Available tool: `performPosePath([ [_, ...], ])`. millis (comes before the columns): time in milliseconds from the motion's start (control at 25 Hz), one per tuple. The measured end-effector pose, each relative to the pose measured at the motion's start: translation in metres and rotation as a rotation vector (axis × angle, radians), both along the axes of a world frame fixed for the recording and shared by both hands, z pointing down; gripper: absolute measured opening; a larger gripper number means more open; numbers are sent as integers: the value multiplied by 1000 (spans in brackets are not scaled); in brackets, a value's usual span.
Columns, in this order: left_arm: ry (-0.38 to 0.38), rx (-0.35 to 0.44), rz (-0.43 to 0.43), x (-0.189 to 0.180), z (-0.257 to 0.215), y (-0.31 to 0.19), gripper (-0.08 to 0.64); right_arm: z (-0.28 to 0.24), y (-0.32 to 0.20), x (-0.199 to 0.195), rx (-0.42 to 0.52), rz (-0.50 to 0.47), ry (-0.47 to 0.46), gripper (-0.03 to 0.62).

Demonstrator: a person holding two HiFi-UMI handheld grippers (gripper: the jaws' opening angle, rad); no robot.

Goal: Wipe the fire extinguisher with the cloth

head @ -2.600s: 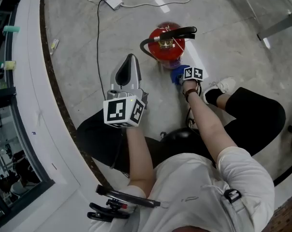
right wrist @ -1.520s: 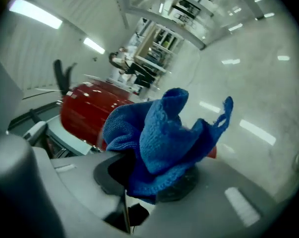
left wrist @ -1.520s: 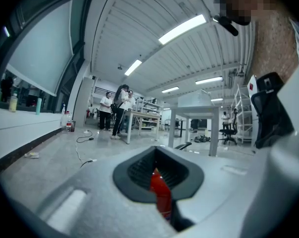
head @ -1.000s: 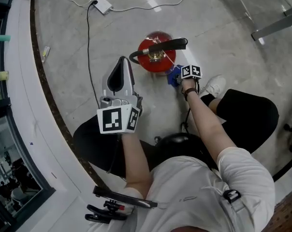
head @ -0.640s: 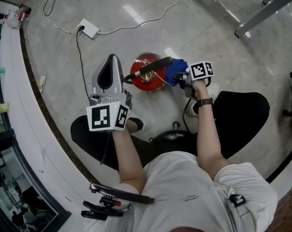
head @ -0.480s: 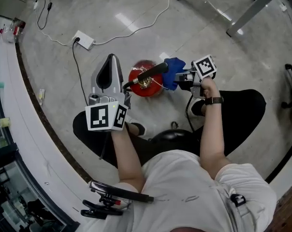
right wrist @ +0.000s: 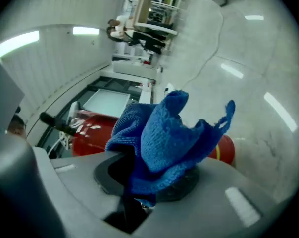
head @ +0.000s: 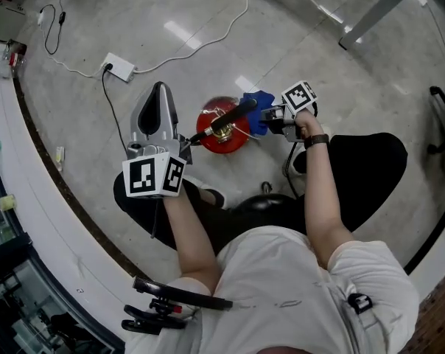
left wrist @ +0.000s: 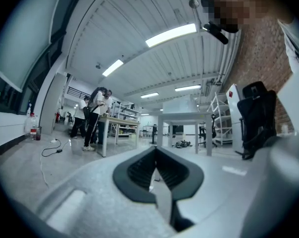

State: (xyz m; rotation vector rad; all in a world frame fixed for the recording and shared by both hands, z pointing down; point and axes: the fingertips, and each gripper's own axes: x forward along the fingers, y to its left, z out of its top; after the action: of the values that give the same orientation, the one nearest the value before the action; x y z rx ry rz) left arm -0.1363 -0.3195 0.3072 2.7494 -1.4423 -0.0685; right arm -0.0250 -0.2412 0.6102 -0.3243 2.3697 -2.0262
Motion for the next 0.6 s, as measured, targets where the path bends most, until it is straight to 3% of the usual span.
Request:
performPosePath([
  [200,-37,-26,4,-9,9,-1,-2,175,6,3,-228,-86,235,87],
  [320,-55,-33,-10,-14,13,-3,-2,227,12,12,-296,-105,242,101],
  [520,-40,-85,-34,-26,32,-14,-2,278,50,0,-249,-383,584,89],
  [600,-26,-87,-24,-27,32,-22,-2,269,42,12,-145,-504,701,92],
])
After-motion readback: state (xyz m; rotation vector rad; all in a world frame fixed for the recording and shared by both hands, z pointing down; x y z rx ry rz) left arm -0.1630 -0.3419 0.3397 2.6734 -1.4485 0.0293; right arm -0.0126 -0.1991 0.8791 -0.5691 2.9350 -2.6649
